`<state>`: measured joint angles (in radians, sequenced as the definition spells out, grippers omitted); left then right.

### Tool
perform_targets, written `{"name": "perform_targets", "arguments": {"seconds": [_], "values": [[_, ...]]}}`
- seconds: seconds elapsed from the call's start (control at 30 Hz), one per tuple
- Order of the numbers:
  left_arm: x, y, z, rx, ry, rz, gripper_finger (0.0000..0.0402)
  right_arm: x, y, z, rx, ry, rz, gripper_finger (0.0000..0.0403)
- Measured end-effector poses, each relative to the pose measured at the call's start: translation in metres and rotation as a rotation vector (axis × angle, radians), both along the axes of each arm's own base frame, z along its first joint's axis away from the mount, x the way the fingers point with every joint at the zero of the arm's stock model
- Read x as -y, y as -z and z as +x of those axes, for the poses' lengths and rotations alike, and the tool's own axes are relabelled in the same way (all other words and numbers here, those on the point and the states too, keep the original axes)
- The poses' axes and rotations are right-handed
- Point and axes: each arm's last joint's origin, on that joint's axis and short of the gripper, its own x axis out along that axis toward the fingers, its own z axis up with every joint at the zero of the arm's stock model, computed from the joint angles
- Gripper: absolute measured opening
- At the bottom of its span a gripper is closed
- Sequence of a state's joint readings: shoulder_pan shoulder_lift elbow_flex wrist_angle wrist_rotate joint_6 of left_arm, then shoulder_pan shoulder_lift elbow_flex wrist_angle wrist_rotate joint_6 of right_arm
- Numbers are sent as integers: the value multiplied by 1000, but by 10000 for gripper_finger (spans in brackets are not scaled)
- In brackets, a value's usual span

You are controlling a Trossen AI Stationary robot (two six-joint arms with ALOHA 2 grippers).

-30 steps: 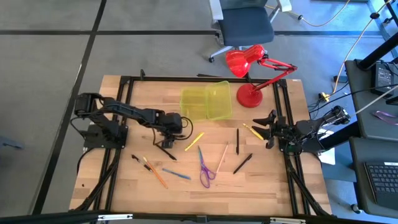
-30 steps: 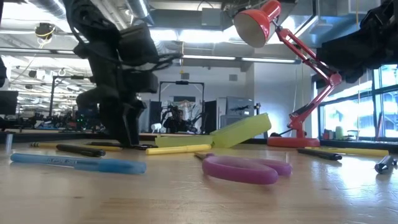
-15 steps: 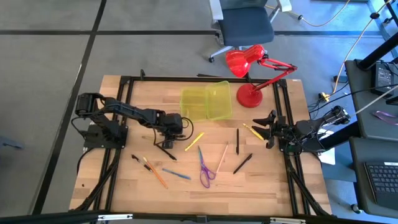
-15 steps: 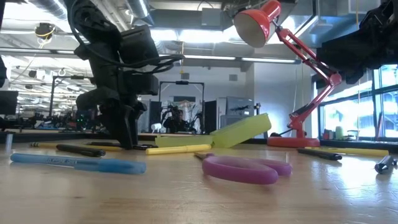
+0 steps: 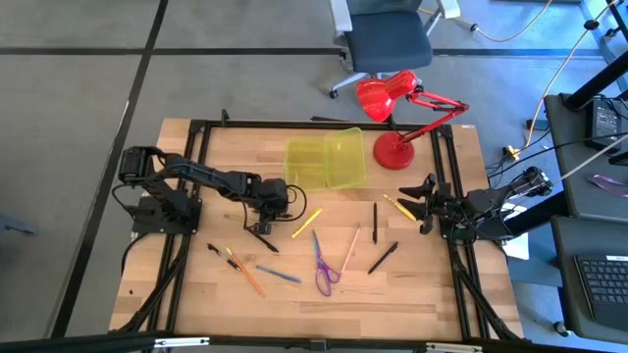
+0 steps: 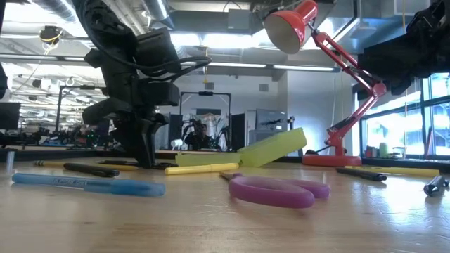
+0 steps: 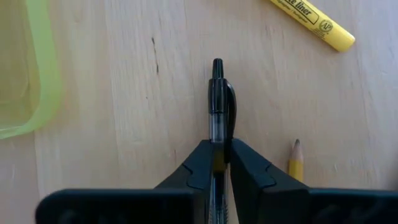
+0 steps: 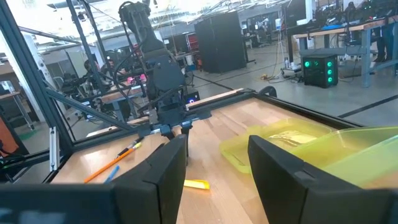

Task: Pick & place school supplies into a supply box
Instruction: Put the black pen into the yellow supply box

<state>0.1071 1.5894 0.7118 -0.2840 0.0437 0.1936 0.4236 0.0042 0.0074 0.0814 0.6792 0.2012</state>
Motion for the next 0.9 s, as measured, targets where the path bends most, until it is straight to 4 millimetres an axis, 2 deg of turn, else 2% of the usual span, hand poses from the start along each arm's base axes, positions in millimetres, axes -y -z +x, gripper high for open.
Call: {"name": "perform_targets", "arguments": {"seconds": [0.17, 0.33, 0.47, 0.53, 0.73, 0.9], "values": [[-1, -6, 6, -4, -20, -5, 30, 0, 0, 0, 0, 0, 0, 177], [-3, -29, 21, 9, -20, 9, 25, 0, 0, 0, 0, 0, 0, 177], [-5, -50, 36, 72, 60, 56, 25, 0, 0, 0, 0, 0, 0, 177], [-6, -64, 44, 118, 142, 126, 25, 0, 0, 0, 0, 0, 0, 177], [-14, -104, 71, 321, 392, 498, 26, 0, 0, 0, 0, 0, 0, 177], [-31, -117, 85, 475, 520, 708, 26, 0, 0, 0, 0, 0, 0, 177]]}}
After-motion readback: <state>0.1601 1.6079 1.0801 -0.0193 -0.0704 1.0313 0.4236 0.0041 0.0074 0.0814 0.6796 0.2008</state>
